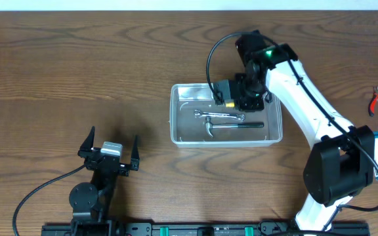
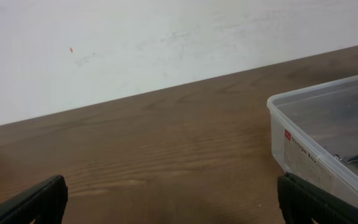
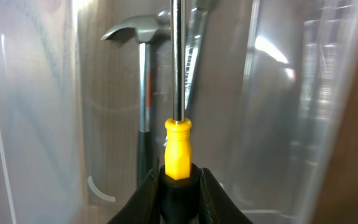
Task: Pack container
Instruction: 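Lower the screwdriver into the container beside the hammer and wrench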
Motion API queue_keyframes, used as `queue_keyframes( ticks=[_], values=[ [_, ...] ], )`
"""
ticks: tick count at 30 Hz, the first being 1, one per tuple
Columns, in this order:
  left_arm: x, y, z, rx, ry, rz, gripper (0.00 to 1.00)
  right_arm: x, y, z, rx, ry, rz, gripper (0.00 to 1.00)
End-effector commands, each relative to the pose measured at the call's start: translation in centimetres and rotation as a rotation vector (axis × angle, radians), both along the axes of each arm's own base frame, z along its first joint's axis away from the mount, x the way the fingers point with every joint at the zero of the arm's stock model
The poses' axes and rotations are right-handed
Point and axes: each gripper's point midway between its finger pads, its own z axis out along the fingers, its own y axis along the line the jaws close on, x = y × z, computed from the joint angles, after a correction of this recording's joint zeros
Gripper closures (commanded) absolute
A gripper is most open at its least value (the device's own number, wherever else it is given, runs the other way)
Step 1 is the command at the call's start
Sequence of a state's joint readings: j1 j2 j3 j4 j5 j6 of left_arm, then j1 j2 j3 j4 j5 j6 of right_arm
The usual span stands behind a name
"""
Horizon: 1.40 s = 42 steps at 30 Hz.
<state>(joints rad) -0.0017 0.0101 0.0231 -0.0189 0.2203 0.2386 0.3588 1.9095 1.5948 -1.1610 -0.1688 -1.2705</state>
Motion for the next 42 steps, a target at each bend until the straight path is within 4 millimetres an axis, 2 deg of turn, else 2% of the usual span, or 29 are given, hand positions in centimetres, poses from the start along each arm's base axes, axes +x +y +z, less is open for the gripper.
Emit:
queue_keyframes(
  ticks=[1,7,16,24,30,35,37,38,39,42],
  values=[
    [0.0,0.0,-1.6,-0.005,0.046,0.001,0.02,-1.3,0.2,-1.5,0.004,0.048,0.031,0.83],
    [0.0,0.0,-1.6,-0.005,0.046,0.001,0.02,-1.4,0.1,-3.0,0.007,0.053,-0.021,0.83],
    [0.0,0.0,-1.6,-0.005,0.046,0.001,0.02,-1.7,0.0,-4.1,0.024,0.087,-0.053,0.8],
    [0.0,0.0,-1.6,-0.005,0.046,0.001,0.02,-2.0,-0.3,-6.3,-0.001,0.151,-0.074,0.8],
    [0.0,0.0,-1.6,-0.005,0.046,0.001,0.02,-2.0,-0.3,-6.7,-0.004,0.158,-0.075,0.77],
    [0.0,0.0,-1.6,-0.005,0.046,0.001,0.02,-2.0,-0.4,-6.7,-0.004,0.158,-0.08,0.65],
    [0.0,0.0,-1.6,-0.005,0.046,0.001,0.02,-2.0,-0.4,-6.7,-0.004,0.158,-0.08,0.55],
    [0.0,0.0,-1.6,-0.005,0.046,0.001,0.02,-2.0,-0.4,-6.7,-0.004,0.158,-0.081,0.4],
    [0.0,0.0,-1.6,-0.005,0.046,0.001,0.02,-1.9,-0.4,-6.7,-0.004,0.157,-0.08,0.01],
    [0.0,0.0,-1.6,-0.005,0.047,0.001,0.02,-1.6,-0.1,-6.4,0.0,0.15,-0.106,0.01]
  ],
)
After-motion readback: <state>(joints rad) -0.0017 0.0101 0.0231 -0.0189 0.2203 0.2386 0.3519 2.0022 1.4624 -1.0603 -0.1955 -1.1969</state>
